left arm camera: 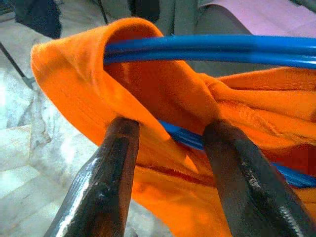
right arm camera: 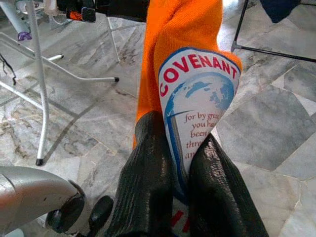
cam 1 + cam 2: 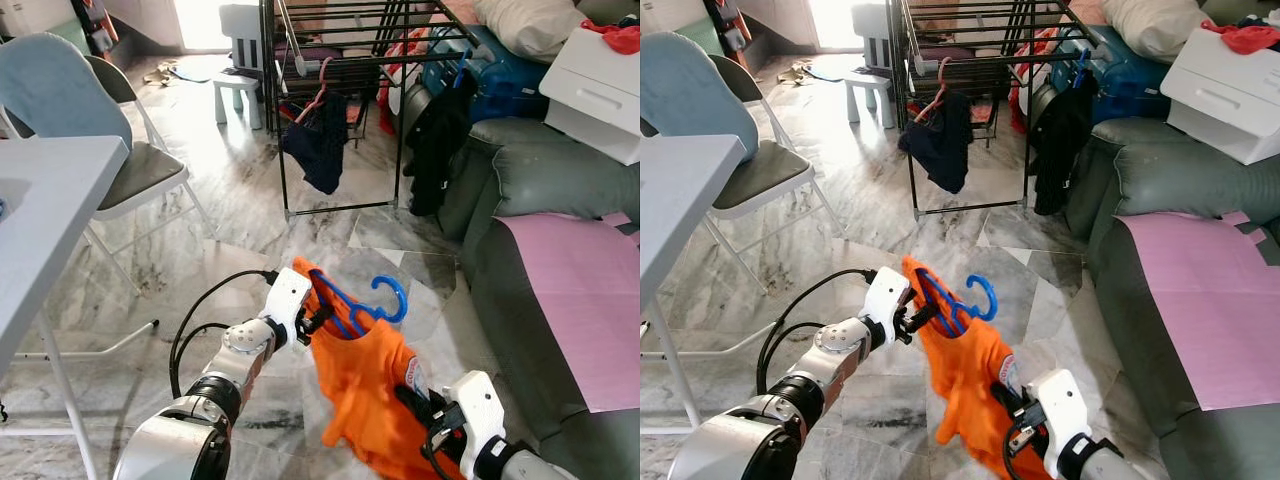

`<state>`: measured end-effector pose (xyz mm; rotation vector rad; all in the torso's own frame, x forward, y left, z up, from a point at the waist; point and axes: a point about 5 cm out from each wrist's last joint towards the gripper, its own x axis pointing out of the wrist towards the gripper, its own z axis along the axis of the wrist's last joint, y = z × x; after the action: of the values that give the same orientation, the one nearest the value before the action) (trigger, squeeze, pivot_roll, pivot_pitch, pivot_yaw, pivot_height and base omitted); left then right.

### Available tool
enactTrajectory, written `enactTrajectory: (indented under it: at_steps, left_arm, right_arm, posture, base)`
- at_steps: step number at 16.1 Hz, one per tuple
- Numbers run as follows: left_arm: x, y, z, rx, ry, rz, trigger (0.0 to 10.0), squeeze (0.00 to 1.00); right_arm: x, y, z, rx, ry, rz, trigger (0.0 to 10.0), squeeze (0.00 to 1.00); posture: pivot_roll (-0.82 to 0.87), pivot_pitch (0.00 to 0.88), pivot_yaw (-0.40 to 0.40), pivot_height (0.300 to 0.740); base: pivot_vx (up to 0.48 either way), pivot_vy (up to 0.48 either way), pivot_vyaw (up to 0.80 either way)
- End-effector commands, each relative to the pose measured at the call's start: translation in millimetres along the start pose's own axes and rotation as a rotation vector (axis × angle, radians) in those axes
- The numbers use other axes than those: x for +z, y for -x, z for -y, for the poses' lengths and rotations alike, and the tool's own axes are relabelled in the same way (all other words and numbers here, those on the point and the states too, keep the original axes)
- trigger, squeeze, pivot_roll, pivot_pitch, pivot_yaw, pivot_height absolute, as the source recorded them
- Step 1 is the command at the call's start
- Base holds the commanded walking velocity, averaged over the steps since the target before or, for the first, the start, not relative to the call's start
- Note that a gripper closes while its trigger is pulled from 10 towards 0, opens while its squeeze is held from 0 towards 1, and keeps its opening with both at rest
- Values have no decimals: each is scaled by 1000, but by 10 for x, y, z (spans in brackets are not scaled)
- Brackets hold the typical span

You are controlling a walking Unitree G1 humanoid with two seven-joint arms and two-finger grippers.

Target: Hang hanger

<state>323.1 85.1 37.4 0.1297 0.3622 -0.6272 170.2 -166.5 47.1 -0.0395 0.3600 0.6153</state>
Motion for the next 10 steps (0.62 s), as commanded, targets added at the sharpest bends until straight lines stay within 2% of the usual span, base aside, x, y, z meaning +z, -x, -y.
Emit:
enactTrajectory:
  at_steps: [1,2,3,10]
  left_arm:
    - [-10,15,-42,19,-21,-16,3725,0]
    - [-5,17,-54,26,-19,-15,1059,0]
    - [10,21,-86,44,-22,-13,0,0]
    - [3,53,-186,104,-51,-36,0,0]
  right_arm:
    - [78,15,-14,23,7,28,10000,0]
    - [77,26,-21,31,2,28,10000,0]
    - [76,54,-44,52,-10,26,10000,0]
    - [59,155,-60,72,-31,14,10000,0]
  posture:
    - [-28,0,10,740]
    - [-28,0,11,740]
    - [-29,0,11,740]
    - [-33,0,14,740]
  base:
    - [0,0,0]
    - [0,0,0]
    - [0,0,0]
    - [0,0,0]
